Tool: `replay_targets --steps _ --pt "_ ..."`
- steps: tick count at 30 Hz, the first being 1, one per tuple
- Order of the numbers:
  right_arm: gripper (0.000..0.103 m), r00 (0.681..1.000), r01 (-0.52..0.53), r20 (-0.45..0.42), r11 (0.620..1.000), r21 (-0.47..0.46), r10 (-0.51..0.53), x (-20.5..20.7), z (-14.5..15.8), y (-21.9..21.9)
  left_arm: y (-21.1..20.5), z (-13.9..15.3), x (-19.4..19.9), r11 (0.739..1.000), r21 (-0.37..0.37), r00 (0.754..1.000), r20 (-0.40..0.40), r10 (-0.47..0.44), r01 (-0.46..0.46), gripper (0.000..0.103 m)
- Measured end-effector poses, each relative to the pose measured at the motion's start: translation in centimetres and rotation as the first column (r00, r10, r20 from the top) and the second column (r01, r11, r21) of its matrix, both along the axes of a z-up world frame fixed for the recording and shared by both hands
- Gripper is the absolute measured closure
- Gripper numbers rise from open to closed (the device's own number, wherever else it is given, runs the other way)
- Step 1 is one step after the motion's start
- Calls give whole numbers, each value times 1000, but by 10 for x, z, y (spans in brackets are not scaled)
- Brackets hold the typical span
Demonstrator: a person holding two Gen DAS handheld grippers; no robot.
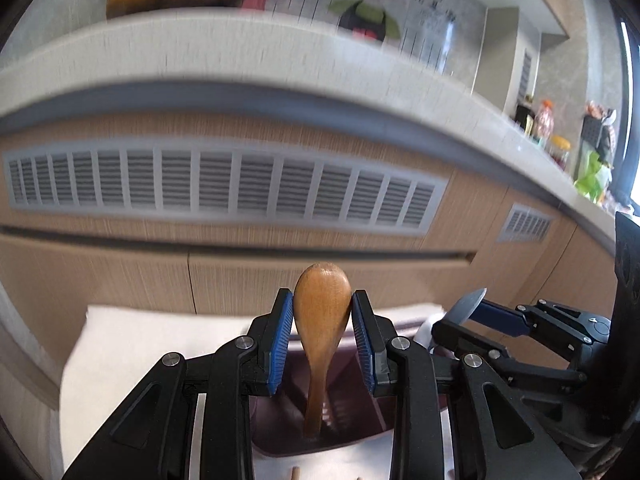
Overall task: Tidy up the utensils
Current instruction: 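Lift both spoons and lower them into the maroon caddy, then open both tools and withdraw them from the caddy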
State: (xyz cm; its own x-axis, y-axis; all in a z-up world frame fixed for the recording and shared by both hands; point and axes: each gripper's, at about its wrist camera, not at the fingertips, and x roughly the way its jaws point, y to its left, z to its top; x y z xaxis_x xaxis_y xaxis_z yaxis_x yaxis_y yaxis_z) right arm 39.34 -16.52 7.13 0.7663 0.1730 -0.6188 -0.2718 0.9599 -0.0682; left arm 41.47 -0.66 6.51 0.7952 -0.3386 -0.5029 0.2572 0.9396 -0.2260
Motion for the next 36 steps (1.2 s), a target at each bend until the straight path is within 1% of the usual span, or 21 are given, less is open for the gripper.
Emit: replay_targets --steps 2,4,5,6,7,8,13,15,16,17,18,20,22,23,25,26,28,31,33,34,36 --pt "70 999 -5 -37 1000 1 6 3 -13 0 -2 -12 3 1000 5 999 -32 -4 4 72" --pt "69 997 -15 -81 1000 12 16 7 -23 0 -6 -22 5 1000 20 998 -58 -17 18 69" --pt "66 995 -20 -97 1000 19 22 10 -25 -1 -7 -24 5 1000 21 998 -66 -16 17 61" --pt "57 993 -23 -116 999 27 27 11 -29 -2 -7 -26 6 1000 20 997 -72 -15 17 56" --pt "51 992 -23 -120 999 29 26 11 -32 -3 -8 -28 5 1000 16 997 -73 -16 18 52" --pt "42 994 -18 -109 999 26 21 9 -33 -4 -7 -29 3 1000 14 997 -72 -16 17 52" --pt "33 999 -13 -51 1000 5 14 -10 -29 -7 -2 -23 -12 1000 17 998 -57 -14 15 51" --pt "24 999 -14 -31 1000 -8 14 -23 -26 -9 1 -21 -21 999 29 998 -60 -12 14 48" --pt "23 1000 -16 -17 1000 -22 16 -32 -25 -10 2 -22 -29 999 39 998 -61 -9 12 46" --pt "19 1000 -19 -7 999 -34 19 -40 -24 -10 3 -22 -35 998 57 998 -63 -4 7 44" --pt "14 1000 -23 3 999 -49 23 -48 -23 -9 4 -22 -40 997 73 998 -65 4 0 44" --pt "9 1000 -24 16 996 -88 26 -64 -24 -4 6 -24 -53 995 99 997 -71 22 -15 44" --pt "9 999 -31 17 991 -130 34 -81 -28 0 7 -27 -66 995 96 996 -86 22 -14 43" --pt "8 999 -42 13 989 -142 44 -91 -31 1 9 -29 -73 995 95 995 -92 25 -16 39" --pt "4 999 -54 2 988 -143 55 -109 -36 2 10 -34 -89 995 102 994 -106 29 -18 35" --pt "1 998 -61 -4 988 -142 61 -118 -39 2 10 -36 -96 994 108 993 -114 28 -16 34" --pt "1 997 -73 -20 988 -140 71 -136 -47 4 13 -41 -115 993 118 991 -130 24 -9 33" --pt "1 993 -106 -65 981 -160 96 -158 -64 12 20 -50 -141 991 132 988 -151 37 -17 26" --pt "1 986 -155 -96 971 -184 139 -174 -74 21 28 -57 -158 989 142 983 -172 58 -34 25" --pt "1 977 -197 -116 963 -183 178 -183 -80 25 32 -61 -167 988 148 982 -177 69 -43 25" --pt "1 955 -267 -168 955 -130 244 -196 -87 29 41 -67 -182 984 162 978 -184 100 -70 25"
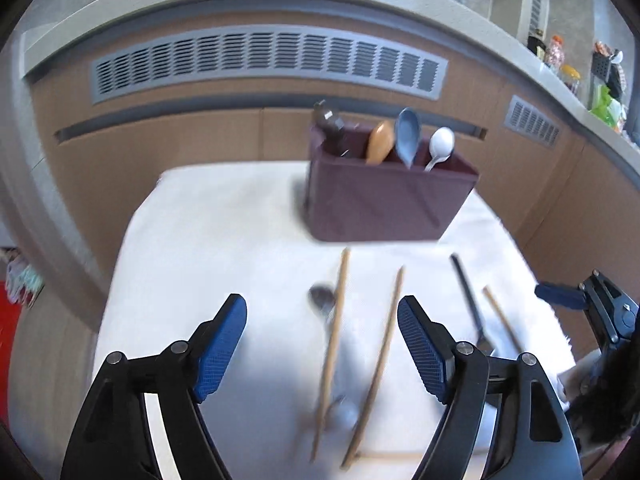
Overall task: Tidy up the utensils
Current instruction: 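Open both tools and withdraw them from the caddy, then grasp a wooden chopstick with the right tool while the left tool grasps another chopstick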
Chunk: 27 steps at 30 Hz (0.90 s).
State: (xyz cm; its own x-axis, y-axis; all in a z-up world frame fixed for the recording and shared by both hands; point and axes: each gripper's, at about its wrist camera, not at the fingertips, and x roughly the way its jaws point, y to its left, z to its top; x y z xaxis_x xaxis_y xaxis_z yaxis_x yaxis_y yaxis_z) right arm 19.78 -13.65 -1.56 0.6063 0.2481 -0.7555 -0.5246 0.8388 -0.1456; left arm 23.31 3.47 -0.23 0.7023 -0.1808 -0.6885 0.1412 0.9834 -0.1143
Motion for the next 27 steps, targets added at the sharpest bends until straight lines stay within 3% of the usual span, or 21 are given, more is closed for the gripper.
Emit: replay_targets --steps 4,6,8,13,19,21,24,27 --pt "6 988 -83 -127 995 52 89 -15 -13 4 20 -14 -18 999 -22 998 -48 43 -44 25" --pt "37 981 -109 -159 993 43 114 -21 -18 6 27 -16 -22 998 -32 997 -59 58 -60 25" --pt "52 968 -121 -215 991 49 129 -22 -24 5 31 -17 -24 997 -37 996 -57 69 -71 25" --pt "59 953 -138 -269 990 33 141 -28 -36 5 32 -18 -25 997 -58 997 -53 55 -58 25" --pt "76 945 -177 -280 984 -7 168 -36 -36 13 27 -25 -19 997 -64 996 -78 40 -46 25" --pt "91 941 -187 -288 982 -18 175 -38 -36 16 26 -26 -18 997 -66 996 -82 37 -42 25" --pt "98 941 -184 -294 982 -35 166 -41 -34 14 24 -26 -17 996 -76 996 -86 30 -36 25" --pt "98 945 -137 -300 991 -13 127 -39 -31 2 22 -26 -16 996 -85 996 -91 20 -28 25"
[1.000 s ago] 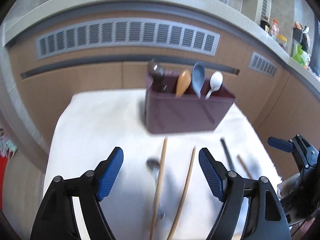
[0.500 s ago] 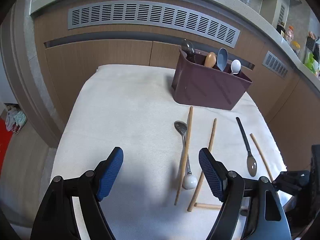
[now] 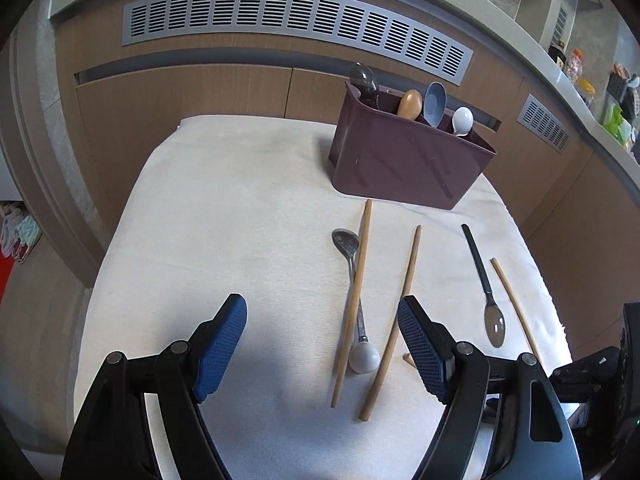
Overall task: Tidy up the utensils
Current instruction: 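Grasp a wooden chopstick with the right tool while the left tool grasps another chopstick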
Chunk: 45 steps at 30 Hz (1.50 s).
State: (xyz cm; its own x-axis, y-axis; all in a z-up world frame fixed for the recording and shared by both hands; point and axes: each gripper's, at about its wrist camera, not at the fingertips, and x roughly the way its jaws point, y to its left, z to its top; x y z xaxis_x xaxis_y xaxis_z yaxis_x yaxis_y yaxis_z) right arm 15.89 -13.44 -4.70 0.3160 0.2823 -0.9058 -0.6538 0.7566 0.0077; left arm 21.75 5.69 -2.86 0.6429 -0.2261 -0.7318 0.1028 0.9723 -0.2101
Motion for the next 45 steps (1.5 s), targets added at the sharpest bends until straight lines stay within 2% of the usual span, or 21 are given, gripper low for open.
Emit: replay_targets --steps 4,6,9,10,11,13,16,19,24,26,29,31,35,40,45 --pt "98 993 121 10 991 56 -121 9 10 -33 -11 -1 1 999 8 999 0 -40 40 26" --pt "98 981 189 15 977 96 -191 15 16 -54 -19 0 0 996 9 996 5 -90 90 31" --pt "98 963 264 19 956 128 -268 21 19 -76 -42 -2 5 978 38 979 -20 -203 204 54" --pt "98 957 285 17 949 136 -290 23 19 -82 -52 -4 8 965 53 967 -41 -253 255 65" --pt "98 951 303 19 943 139 -309 25 19 -87 -59 -6 11 955 59 956 -57 -287 290 70" --pt "97 941 331 18 932 148 -337 26 17 -94 -73 -10 19 935 73 935 -98 -340 348 70" --pt "97 931 358 19 920 157 -365 25 14 -101 -88 -19 33 920 151 929 -142 -341 361 72" --pt "97 922 378 15 910 168 -386 24 10 -108 -94 -27 42 914 182 926 -185 -329 362 75" --pt "96 921 384 -7 904 187 -390 24 6 -113 -100 -39 40 910 187 914 -253 -318 369 78" --pt "95 925 376 -13 907 191 -381 24 5 -112 -102 -39 33 909 191 912 -258 -318 370 78" --pt "95 925 378 -33 904 203 -379 26 5 -110 -103 -38 22 914 140 900 -281 -332 381 78" --pt "93 922 385 -49 898 211 -384 29 5 -110 -106 -38 13 911 132 894 -291 -342 391 78" --pt "84 918 396 -71 894 211 -390 35 3 -105 -111 -39 1 904 141 889 -294 -352 405 78" --pt "84 923 383 -26 913 141 -383 41 -3 -88 -116 -39 7 902 164 894 -288 -343 399 77" --pt "84 930 364 -4 923 127 -367 43 -3 -82 -123 -41 26 891 188 889 -292 -352 414 77"
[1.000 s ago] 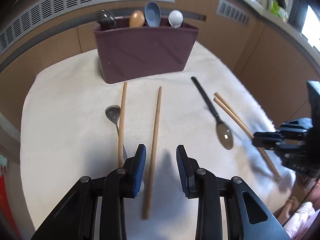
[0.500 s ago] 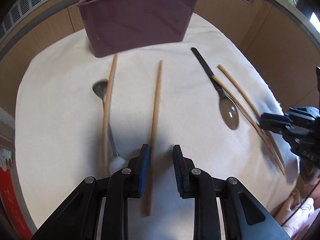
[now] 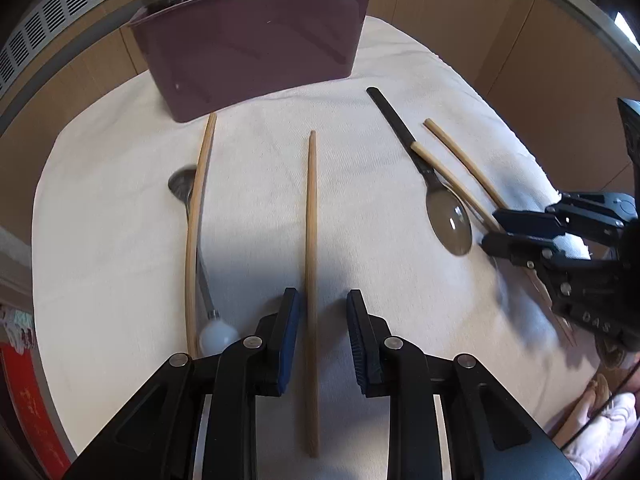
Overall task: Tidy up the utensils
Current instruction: 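Grasp a wooden chopstick with the right tool while the left tool grasps another chopstick, then lift both chopsticks upright and carry them over the maroon caddy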
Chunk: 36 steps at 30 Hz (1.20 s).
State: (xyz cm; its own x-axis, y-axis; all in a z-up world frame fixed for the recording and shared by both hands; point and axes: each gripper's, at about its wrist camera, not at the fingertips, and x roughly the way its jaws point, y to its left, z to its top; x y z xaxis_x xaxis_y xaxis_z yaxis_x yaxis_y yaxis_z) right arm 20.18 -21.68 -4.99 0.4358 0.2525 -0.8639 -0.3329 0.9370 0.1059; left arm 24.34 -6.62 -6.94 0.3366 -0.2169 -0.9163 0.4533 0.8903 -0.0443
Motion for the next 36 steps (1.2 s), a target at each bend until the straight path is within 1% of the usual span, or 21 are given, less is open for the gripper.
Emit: replay_targets --steps 4,6,7,8,10,11,13,14,16,18,19,22,24,26,27,29,30,32,33,34,36 --pt "84 1000 -16 0 1000 -1 16 4 -1 1 -3 2 17 999 6 999 -33 -31 31 78" --pt "84 1000 -30 2 999 -10 30 6 -1 3 -8 3 20 998 42 998 -30 -46 47 79" --pt "85 999 -33 4 999 -13 33 5 -1 3 -12 3 19 997 63 998 -17 -53 54 82" --pt "94 999 -34 5 999 -19 34 5 -1 4 -16 3 16 995 78 998 1 -65 65 90" --pt "95 1000 -26 1 1000 -10 26 3 -1 3 -19 3 8 994 83 997 35 -71 67 96" --pt "96 1000 -16 1 1000 1 16 2 0 2 -18 4 5 996 70 997 49 -61 57 98" --pt "96 1000 3 17 1000 17 -4 -3 4 -1 -7 10 -3 1000 -1 996 85 -19 19 98" --pt "96 999 15 28 1000 27 -16 -6 8 -4 0 15 -8 999 -50 994 109 18 -12 98" --pt "96 998 30 47 998 46 -33 -11 16 -8 16 26 -20 987 -148 986 141 85 -64 98" --pt "96 996 40 71 997 62 -45 -17 25 -11 30 37 -31 966 -228 972 174 159 -117 98" --pt "96 995 47 84 997 66 -52 -20 31 -11 35 42 -36 956 -260 965 186 186 -134 98" --pt "96 987 58 141 994 92 -71 -30 51 -12 51 60 -50 930 -338 950 214 228 -147 98" --pt "96 982 56 173 993 108 -74 -36 64 -12 56 74 -56 922 -364 941 247 232 -132 98" --pt "96 978 56 194 993 108 -76 -36 73 -10 56 81 -55 926 -357 934 275 228 -121 98" --pt "96 978 56 193 993 107 -76 -35 75 -10 51 81 -49 935 -340 944 264 195 -98 98" --pt "96 982 59 171 992 108 -77 -32 73 -9 44 73 -44 952 -291 961 222 163 -94 96" --pt "96 985 62 154 992 107 -78 -30 71 -9 39 64 -37 964 -250 974 181 136 -88 96" --pt "96 987 76 134 992 101 -90 -30 65 -10 32 44 -22 972 -209 988 94 125 -104 96" --pt "96 987 81 127 991 102 -94 -29 62 -11 29 33 -15 978 -183 993 37 109 -100 95" --pt "96 988 83 121 991 107 -96 -29 60 -13 27 24 -9 982 -162 995 1 95 -94 95" --pt "96 989 84 115 990 113 -97 -30 56 -15 18 13 -1 991 -112 997 -33 73 -76 95"
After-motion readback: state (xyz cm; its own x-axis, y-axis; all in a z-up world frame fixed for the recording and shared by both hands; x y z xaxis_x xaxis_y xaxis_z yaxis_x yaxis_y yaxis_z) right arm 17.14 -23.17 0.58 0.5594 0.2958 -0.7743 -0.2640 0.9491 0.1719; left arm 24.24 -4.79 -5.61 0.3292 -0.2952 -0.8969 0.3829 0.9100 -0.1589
